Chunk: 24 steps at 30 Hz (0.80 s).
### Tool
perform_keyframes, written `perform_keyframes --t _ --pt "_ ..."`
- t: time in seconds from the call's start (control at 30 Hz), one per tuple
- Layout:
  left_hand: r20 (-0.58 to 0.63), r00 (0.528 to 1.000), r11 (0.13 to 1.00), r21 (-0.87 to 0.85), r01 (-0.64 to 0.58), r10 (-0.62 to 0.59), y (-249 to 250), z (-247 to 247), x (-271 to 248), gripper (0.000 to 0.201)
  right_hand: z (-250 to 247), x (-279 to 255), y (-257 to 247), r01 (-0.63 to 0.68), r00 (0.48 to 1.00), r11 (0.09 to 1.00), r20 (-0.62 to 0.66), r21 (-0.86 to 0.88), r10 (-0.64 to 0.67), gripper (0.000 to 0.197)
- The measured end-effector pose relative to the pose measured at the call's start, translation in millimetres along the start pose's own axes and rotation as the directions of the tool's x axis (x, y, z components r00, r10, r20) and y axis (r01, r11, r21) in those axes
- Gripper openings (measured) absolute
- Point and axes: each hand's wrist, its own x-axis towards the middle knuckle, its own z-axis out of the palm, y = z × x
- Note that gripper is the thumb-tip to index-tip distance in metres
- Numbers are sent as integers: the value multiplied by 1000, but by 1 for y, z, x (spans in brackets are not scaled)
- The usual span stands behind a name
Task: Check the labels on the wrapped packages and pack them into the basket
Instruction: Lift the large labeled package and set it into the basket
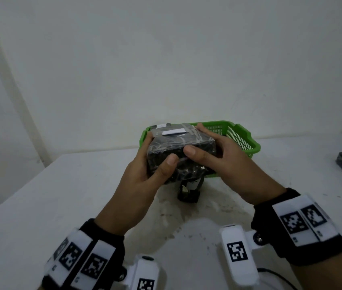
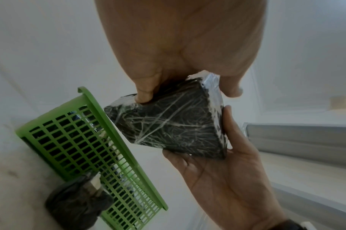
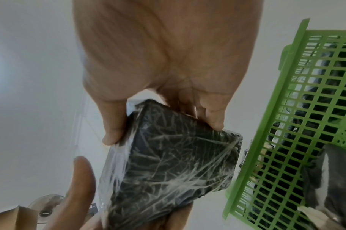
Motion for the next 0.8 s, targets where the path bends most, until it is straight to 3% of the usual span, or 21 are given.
perform_keyframes --t 0.17,0.33,0.43,0.53,0.63,0.73,0.8 --pt "-13 999 999 -7 33 -33 -3 -3 2 42 -1 -2 -1 -24 999 1000 30 1 24 95" --pt "0 1000 992 123 -2 2 -4 -6 3 55 1 -4 -5 -11 999 1000 45 -27 12 96" --pt "6 1000 997 75 26 -27 -8 -9 3 50 -1 -4 -3 -32 999 999 18 -1 32 78" --pt "-4 999 998 60 34 -34 -11 -9 2 50 -2 -5 -9 -6 1000 1000 10 -20 6 98" --pt "-24 999 999 12 39 -39 -11 -7 1 52 -3 -5 -8 -10 999 999 35 34 9 100" --pt "-32 999 999 26 24 -23 -13 -8 1 66 1 -4 -10 -98 995 960 59 263 86 88" --pt "-29 999 999 36 27 -26 -14 -7 1 70 3 -4 -15 -91 996 915 37 392 83 51"
